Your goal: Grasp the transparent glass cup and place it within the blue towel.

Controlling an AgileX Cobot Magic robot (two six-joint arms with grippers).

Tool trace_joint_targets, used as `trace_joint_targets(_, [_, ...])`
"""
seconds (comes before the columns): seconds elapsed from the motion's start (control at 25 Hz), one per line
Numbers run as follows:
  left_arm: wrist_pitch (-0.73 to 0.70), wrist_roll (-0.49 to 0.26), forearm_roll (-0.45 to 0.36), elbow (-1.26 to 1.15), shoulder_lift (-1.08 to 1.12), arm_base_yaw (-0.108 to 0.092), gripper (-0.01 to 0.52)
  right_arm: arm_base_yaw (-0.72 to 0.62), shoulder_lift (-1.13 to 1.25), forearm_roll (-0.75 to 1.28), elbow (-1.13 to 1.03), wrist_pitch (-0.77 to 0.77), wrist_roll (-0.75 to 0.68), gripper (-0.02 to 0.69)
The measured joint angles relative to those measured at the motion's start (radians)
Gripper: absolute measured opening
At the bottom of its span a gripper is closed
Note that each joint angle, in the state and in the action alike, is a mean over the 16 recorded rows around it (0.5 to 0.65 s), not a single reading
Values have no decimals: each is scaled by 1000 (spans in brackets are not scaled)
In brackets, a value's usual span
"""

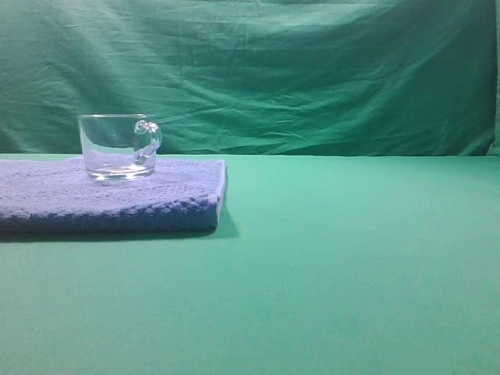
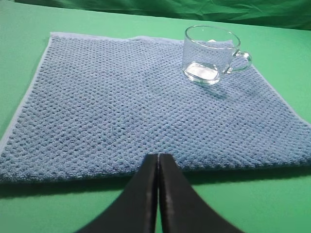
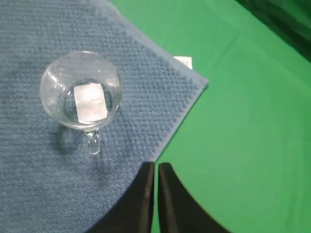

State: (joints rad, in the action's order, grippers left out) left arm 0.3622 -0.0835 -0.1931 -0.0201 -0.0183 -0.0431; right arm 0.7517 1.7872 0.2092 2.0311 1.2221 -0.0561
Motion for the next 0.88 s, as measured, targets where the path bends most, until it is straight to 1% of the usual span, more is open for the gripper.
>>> trace_joint_targets(0.2, [0, 0, 0, 0, 0, 0, 0, 0, -200, -14, -218, -68, -2, 0])
trace_joint_targets(0.68, [0, 0, 0, 0, 0, 0, 0, 0, -752, -64, -806, -305, -2, 0])
trace_joint_targets(0.88, [0, 0, 0, 0, 0, 0, 0, 0, -982, -73, -1000, -335, -7, 0])
